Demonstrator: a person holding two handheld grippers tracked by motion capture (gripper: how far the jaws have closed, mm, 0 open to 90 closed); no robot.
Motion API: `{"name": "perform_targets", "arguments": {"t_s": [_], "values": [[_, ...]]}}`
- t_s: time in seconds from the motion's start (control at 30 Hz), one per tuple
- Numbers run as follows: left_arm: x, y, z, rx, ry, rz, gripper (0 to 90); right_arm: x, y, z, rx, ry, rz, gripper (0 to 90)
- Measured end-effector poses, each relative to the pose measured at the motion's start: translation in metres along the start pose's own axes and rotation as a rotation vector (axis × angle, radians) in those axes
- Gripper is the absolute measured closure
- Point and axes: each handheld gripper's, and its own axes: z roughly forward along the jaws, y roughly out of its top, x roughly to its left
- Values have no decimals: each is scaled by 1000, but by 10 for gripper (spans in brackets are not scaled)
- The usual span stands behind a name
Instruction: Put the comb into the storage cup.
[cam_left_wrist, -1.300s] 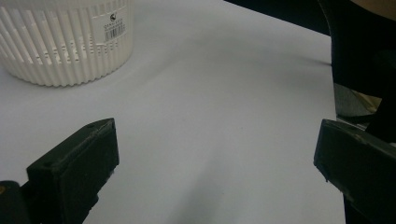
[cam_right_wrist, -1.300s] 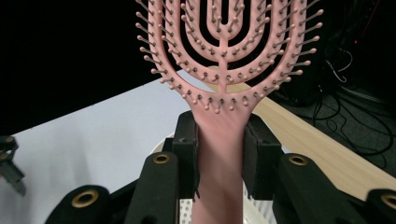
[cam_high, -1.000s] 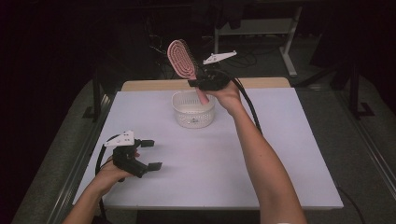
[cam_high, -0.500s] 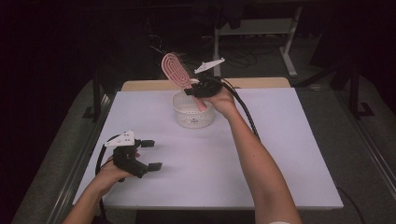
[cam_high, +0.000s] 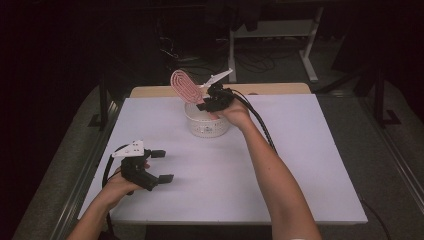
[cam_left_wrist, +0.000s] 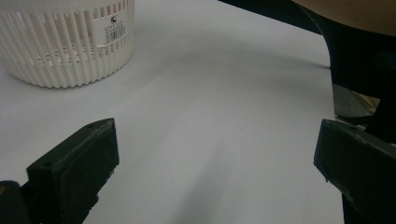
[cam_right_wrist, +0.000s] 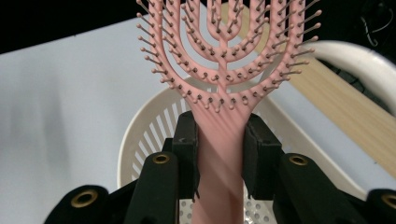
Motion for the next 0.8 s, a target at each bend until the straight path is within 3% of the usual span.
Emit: {"name": "perform_targets", "arguments": {"t_s": [0.2, 0.3, 0.5, 0.8], "values": [[0, 0, 0, 1, 0, 1, 0, 1, -1, 6, 47, 3, -10, 665], [0, 0, 0, -1, 0, -1, 0, 1, -1, 8, 70, 6, -5, 559], [0, 0, 0, 1, 0, 2, 0, -2, 0, -2, 38, -4, 23, 466], [0, 0, 0, 0, 3, -1, 0, -2, 3, -25, 35, 3, 20, 416]]}}
